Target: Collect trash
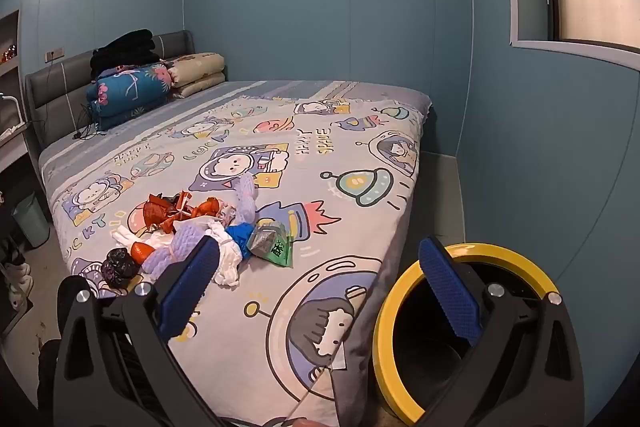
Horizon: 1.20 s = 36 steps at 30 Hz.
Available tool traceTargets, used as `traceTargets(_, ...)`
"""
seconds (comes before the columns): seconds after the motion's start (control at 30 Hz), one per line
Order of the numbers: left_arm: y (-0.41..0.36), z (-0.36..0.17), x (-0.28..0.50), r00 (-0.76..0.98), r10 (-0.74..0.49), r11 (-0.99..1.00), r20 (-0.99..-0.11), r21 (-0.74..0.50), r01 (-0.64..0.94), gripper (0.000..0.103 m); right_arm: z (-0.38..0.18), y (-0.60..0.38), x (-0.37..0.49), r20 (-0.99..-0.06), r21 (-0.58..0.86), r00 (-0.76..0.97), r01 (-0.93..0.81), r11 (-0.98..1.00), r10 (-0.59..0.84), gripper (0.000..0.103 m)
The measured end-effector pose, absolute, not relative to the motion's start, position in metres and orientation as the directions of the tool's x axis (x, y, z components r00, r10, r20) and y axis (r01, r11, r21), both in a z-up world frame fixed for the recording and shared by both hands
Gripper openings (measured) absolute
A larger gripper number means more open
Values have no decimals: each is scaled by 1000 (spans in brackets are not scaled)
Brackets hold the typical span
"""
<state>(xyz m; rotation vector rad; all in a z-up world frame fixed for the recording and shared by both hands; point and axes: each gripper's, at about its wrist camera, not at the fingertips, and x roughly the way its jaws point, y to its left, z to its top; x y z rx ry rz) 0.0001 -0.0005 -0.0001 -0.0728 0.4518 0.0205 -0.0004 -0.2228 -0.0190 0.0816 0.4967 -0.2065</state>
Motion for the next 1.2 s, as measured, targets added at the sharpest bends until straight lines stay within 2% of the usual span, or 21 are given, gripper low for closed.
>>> traceTargets(1.2, -2, 0, 0, 902, 7, 997, -432, -62, -37, 96, -26, -216, 4, -487, 22, 855, 217, 976, -179, 96)
